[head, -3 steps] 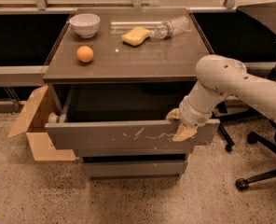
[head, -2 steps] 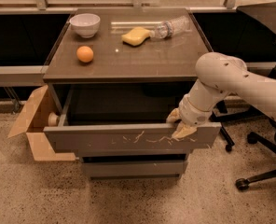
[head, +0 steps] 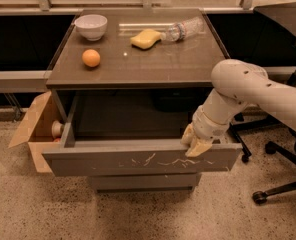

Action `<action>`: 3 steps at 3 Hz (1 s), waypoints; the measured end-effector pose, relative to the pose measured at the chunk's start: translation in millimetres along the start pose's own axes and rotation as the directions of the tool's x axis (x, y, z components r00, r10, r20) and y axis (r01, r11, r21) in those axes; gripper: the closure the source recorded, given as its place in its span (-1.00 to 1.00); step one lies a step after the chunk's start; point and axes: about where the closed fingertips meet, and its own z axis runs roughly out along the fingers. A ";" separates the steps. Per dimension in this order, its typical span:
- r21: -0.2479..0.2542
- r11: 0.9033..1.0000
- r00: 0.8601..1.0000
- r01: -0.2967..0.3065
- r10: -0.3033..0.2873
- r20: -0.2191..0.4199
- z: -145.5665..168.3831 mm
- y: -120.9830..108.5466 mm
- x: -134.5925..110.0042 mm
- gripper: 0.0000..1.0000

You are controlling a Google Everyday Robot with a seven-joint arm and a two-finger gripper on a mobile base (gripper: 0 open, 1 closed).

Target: Open top drawer

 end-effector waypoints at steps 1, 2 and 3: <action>-0.006 1.000 1.000 0.000 0.000 0.010 -0.8 10.8 -3.8 0.93; -0.006 1.000 1.000 0.000 0.000 0.011 -0.8 10.8 -3.8 0.48; -0.006 1.000 1.000 0.000 0.000 0.011 -0.7 10.8 -3.8 0.00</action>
Offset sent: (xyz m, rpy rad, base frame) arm -0.0093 0.0009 0.0019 0.0078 0.0060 0.0015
